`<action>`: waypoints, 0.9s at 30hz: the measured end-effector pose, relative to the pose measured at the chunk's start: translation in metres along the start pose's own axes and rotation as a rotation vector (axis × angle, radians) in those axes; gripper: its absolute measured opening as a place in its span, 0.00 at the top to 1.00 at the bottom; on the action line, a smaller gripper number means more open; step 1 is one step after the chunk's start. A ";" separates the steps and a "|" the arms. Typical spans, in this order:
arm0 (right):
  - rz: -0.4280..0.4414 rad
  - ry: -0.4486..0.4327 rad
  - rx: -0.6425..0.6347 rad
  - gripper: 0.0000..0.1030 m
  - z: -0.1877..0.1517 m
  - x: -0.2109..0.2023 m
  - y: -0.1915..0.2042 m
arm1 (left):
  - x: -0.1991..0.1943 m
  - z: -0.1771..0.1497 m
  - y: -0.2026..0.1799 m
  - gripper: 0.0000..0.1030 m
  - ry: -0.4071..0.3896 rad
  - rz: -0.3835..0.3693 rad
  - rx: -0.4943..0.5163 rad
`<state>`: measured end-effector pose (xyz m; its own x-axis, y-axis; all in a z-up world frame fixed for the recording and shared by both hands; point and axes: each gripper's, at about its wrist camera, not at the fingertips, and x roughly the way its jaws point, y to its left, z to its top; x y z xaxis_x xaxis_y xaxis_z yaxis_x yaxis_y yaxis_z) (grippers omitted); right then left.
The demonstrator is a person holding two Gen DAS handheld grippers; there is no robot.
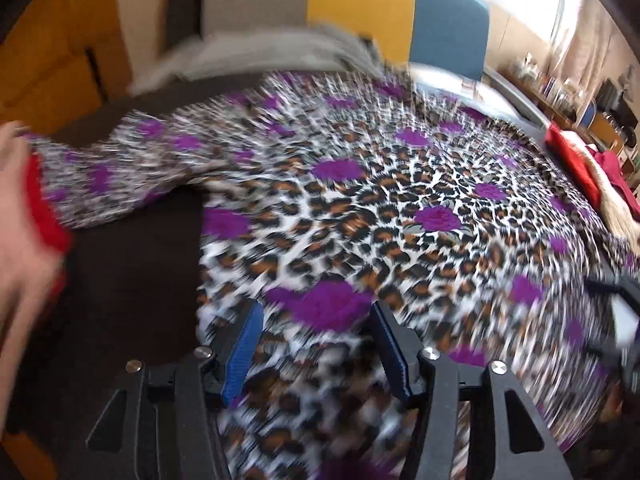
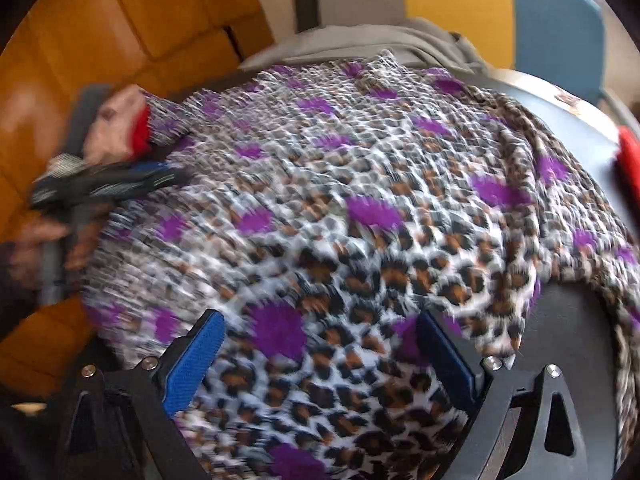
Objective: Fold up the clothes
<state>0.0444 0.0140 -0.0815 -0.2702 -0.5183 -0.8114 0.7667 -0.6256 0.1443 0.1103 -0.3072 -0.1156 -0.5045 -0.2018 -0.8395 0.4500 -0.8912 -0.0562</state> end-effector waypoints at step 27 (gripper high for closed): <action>-0.153 0.109 -0.235 0.00 -0.091 -0.034 0.072 | -0.020 -0.011 0.029 0.46 0.110 -0.224 -0.036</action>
<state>0.1620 0.0392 -0.0953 -0.3391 -0.3548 -0.8713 0.8388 -0.5333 -0.1093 0.1417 -0.3245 -0.1070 -0.5120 0.0462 -0.8577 0.3634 -0.8931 -0.2650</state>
